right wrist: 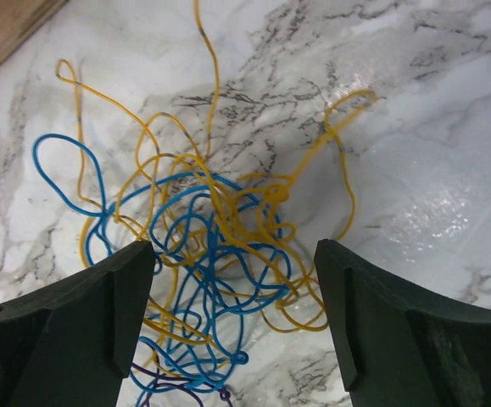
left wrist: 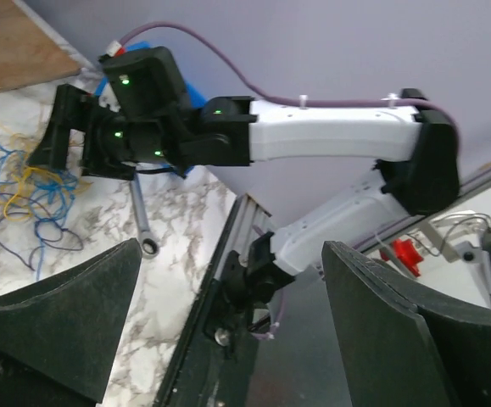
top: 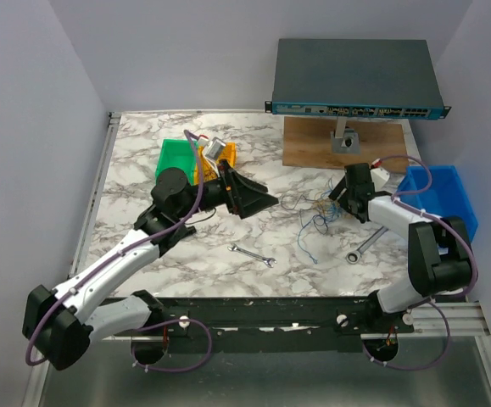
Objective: Untangle the cables
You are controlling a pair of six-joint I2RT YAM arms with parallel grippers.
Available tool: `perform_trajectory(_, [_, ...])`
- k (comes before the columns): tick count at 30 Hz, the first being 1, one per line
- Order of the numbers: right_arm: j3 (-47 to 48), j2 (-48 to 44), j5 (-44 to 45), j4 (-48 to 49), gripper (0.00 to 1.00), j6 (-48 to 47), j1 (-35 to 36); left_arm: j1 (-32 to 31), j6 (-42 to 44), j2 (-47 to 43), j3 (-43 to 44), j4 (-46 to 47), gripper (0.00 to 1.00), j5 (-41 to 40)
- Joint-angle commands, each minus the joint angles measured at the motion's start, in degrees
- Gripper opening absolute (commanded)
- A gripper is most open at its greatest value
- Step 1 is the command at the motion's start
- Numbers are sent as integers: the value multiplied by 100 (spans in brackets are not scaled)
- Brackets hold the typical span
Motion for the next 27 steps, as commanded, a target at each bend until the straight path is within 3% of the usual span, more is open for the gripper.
perform_trajectory(1, [-147, 70, -153, 523, 83, 86, -2, -47, -440, -542, -40, -536, 91, 182])
perform_trajectory(9, [-176, 50, -407, 628, 72, -50, -3, -15, -399, -718, -254, -298, 92, 287])
perform_trajectory(15, [-282, 29, -565, 727, 37, -30, 2, -21, -398, -596, -202, -235, 92, 318])
perform_trajectory(19, [-407, 52, -1181, 945, 2, -157, 7, -77, -423, -643, -207, -130, 92, 367])
perform_trajectory(27, [-576, -120, -2054, 1296, 1, -131, 345, -60, -446, -762, -322, -63, 93, 392])
